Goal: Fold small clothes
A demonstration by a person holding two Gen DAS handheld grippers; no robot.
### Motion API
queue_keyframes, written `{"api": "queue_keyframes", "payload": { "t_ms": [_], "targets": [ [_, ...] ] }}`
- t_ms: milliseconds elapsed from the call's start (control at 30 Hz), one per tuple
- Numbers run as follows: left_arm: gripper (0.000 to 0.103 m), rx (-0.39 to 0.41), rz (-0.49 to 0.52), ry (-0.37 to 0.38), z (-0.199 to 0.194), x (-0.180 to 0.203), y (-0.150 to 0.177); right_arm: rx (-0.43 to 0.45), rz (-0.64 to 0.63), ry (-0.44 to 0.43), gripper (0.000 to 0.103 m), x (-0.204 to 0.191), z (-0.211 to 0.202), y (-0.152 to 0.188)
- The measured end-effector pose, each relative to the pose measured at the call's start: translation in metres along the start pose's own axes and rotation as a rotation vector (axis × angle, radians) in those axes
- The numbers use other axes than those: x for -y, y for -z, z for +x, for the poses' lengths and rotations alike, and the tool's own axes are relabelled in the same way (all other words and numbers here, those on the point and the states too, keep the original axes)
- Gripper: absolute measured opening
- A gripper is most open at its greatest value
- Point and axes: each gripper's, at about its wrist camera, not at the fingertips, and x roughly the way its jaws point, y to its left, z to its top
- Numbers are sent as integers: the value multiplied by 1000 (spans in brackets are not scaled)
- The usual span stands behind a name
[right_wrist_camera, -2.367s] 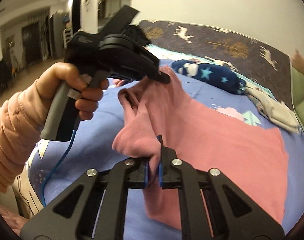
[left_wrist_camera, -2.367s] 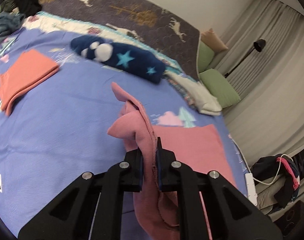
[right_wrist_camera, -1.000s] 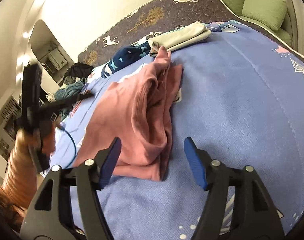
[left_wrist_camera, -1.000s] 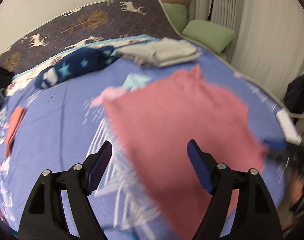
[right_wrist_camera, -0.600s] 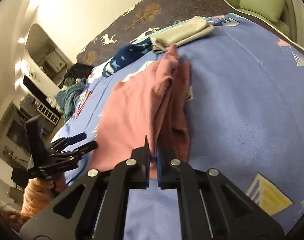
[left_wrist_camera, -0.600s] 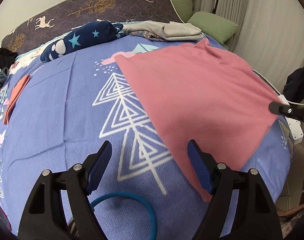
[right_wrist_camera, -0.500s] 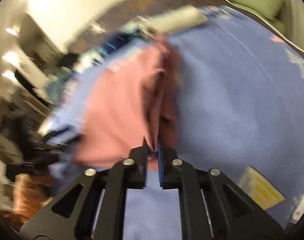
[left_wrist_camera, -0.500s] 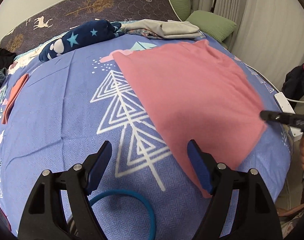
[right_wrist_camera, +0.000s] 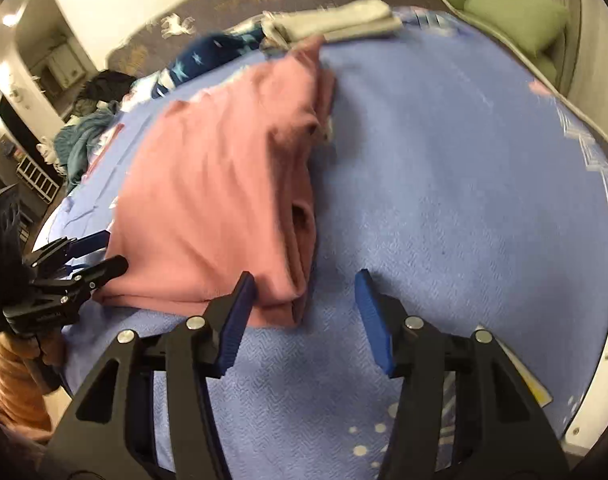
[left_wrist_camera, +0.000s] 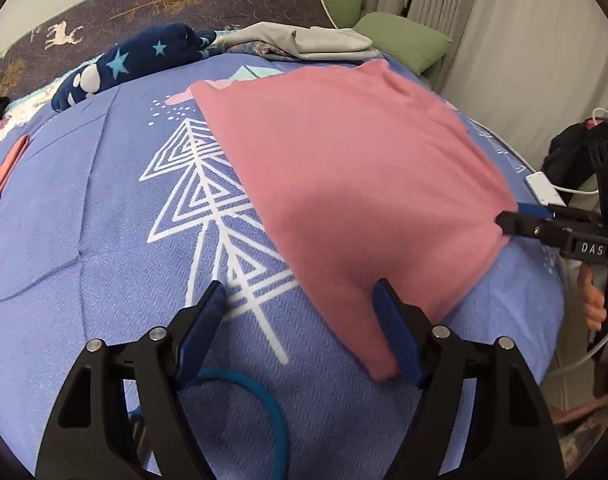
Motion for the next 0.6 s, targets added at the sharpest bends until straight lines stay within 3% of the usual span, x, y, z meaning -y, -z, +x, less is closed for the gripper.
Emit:
{"api": "queue_keyframes", "payload": {
  "t_ms": [100, 233, 333, 500, 600],
  "targets": [
    [76, 9, -57, 25, -2, -14, -13, 62, -15, -71, 77, 4, -16, -17],
    [76, 40, -97, 38, 9, -24, -44, 66, -5, -151, 81, 10, -1, -60],
    [76, 19, -110, 39, 26, -27, -67, 9, 31, -170, 81, 15, 33, -88],
    [76, -25, -112, 45, 54, -34, -93, -78, 72, -257, 81, 26, 73, -109],
    [67, -45, -154, 78, 72, -43, -106, -94, 68, -302, 83, 26, 92, -122]
  ]
}}
